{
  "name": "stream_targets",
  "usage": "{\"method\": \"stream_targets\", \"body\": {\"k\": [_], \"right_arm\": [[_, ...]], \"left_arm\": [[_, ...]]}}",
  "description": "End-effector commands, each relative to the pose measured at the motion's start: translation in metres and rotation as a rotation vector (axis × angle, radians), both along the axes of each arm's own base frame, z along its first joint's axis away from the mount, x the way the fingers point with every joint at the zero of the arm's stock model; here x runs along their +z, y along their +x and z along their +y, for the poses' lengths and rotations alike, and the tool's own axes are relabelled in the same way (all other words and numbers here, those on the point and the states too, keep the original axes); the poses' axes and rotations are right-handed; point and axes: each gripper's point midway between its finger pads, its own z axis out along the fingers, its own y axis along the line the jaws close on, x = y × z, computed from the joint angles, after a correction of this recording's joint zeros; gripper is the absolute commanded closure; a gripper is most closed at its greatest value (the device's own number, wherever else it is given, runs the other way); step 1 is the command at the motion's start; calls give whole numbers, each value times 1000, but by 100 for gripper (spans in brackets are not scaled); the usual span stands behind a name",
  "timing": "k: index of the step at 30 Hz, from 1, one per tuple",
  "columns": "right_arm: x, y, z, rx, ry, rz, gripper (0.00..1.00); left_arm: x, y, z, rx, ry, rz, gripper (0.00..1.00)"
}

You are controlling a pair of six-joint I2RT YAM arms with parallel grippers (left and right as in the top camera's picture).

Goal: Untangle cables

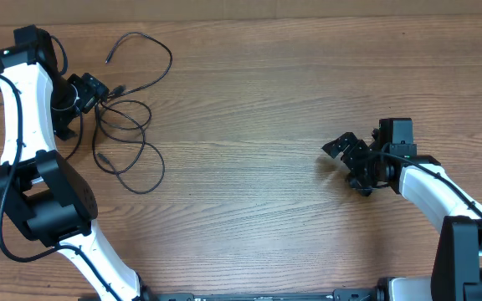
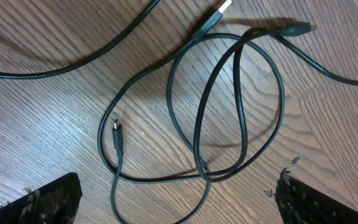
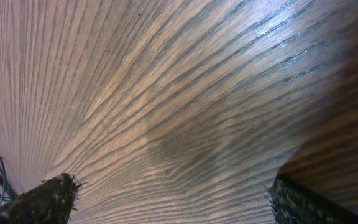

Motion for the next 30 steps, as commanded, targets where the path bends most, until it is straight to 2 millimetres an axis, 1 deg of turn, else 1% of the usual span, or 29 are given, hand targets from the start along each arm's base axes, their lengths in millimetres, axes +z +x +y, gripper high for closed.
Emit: {"method": "stream_targets", "body": {"k": [1, 8, 19, 22, 24, 26, 30], "right_arm": [[-11, -7, -6, -14, -34, 37, 0], [-14, -8, -7, -15, -38, 43, 0], [-3, -4, -7, -15, -39, 8, 0], [6, -1, -7, -16, -39, -23, 0], [16, 1, -7, -17, -39, -57, 0], [29, 4, -7, -17, -40, -99, 0], [61, 9, -7, -19, -41, -204, 0]], "left_arm": [[-3, 1, -1, -5, 6, 6, 1], [-3, 1, -1, -5, 6, 6, 0], [-3, 1, -1, -5, 6, 6, 0], [-3, 1, -1, -5, 6, 6, 1], [-3, 1, -1, -5, 6, 6, 1], [-3, 1, -1, -5, 6, 6, 0], [-3, 1, -1, -5, 6, 6, 1]]}}
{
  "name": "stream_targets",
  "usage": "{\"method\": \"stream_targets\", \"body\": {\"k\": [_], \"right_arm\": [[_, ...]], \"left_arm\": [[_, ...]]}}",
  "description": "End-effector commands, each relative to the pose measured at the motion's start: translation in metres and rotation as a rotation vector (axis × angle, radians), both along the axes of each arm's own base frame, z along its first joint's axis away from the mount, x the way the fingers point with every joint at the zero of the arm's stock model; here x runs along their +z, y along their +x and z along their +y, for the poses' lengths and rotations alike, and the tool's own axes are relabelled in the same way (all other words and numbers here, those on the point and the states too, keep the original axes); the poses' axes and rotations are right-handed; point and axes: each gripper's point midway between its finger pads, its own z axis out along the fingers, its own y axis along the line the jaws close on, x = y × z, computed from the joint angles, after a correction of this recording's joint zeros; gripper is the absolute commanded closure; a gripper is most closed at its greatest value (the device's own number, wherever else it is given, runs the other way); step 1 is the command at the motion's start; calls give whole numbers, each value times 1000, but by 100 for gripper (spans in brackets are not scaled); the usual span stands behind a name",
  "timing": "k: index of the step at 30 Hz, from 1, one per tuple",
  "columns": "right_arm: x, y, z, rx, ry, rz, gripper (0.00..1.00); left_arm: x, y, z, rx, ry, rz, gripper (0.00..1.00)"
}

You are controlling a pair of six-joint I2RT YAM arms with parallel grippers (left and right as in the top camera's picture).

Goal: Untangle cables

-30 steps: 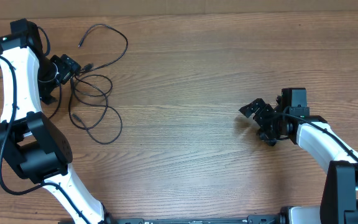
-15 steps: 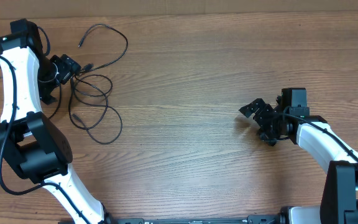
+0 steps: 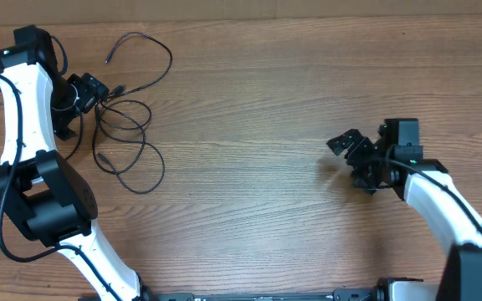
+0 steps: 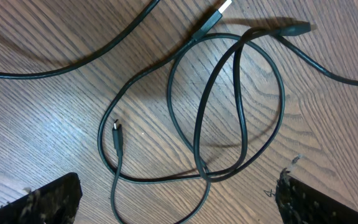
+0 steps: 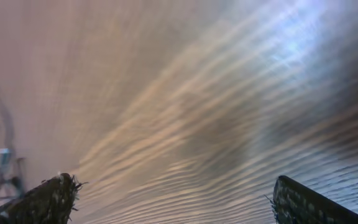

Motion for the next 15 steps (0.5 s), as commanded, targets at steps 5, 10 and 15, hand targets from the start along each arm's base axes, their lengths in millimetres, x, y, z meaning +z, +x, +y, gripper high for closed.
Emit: {"method": "stream_targets", "body": {"k": [5, 10, 15], "right_arm": [[60, 5, -2, -7, -15, -202, 0], [91, 2, -2, -8, -17, -302, 0], [117, -3, -2, -8, -18, -386, 0]], "left_arm": [[-3, 1, -1, -5, 6, 6, 0], [-3, 1, -1, -5, 6, 6, 0], [-3, 1, -1, -5, 6, 6, 1]]}}
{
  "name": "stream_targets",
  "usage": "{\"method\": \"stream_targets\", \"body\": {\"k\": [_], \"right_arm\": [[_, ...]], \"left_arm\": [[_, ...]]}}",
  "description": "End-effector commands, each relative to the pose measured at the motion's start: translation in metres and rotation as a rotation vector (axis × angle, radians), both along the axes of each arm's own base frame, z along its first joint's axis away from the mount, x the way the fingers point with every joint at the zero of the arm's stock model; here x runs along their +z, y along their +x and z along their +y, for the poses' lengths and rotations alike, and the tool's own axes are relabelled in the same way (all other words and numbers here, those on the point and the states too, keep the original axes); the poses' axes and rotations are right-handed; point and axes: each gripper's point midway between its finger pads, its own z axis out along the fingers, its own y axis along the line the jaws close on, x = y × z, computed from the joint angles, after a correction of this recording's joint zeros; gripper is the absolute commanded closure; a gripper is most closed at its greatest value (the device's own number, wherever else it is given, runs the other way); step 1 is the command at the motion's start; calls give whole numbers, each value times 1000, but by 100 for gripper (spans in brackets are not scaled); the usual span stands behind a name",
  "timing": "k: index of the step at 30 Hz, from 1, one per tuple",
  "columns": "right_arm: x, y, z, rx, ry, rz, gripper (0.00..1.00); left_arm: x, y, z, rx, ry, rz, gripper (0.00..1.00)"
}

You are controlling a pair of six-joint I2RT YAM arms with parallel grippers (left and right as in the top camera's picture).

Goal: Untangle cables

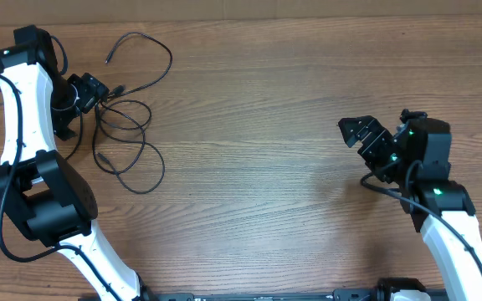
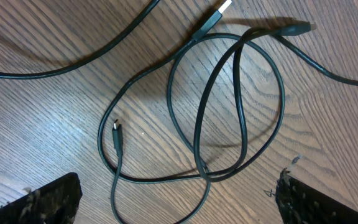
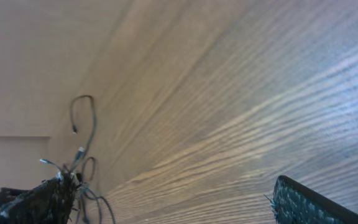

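A tangle of thin dark cables (image 1: 124,125) lies at the table's far left, its loops crossing one another. My left gripper (image 1: 86,90) hangs open right above them; its wrist view shows overlapping cable loops (image 2: 229,112) and a silver-tipped plug (image 2: 219,12) on the wood, with nothing between the fingers. My right gripper (image 1: 371,142) is open and empty at the right side, raised and tilted toward the left. Its wrist view catches the cables (image 3: 82,155) only far off.
The wooden table (image 1: 249,100) spans the whole view. Part of a cable runs off the table's left edge. A wide stretch of wood separates the two grippers.
My right gripper has lifted and drawn back to the right, tilting up so its camera looks across the table to the distant cables. The left gripper and cables are unchanged.
My right gripper first hung low and open over bare wood at mid-right. It then shifted slightly right, and now it sits higher and further right. All the while the left gripper stayed open above the unmoved cables.
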Motion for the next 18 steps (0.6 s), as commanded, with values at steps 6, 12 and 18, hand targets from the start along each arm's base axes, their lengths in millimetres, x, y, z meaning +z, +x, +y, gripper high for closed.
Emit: {"method": "stream_targets", "body": {"k": [6, 12, 18], "right_arm": [[52, -15, -2, -11, -11, -178, 0], [86, -30, -2, -11, -13, -299, 0], [103, -40, -1, -11, -14, -359, 0]], "left_arm": [[-3, 1, -1, -5, 6, 6, 0], [-3, 1, -1, -5, 6, 6, 0], [-3, 1, -1, -5, 6, 6, 0]]}}
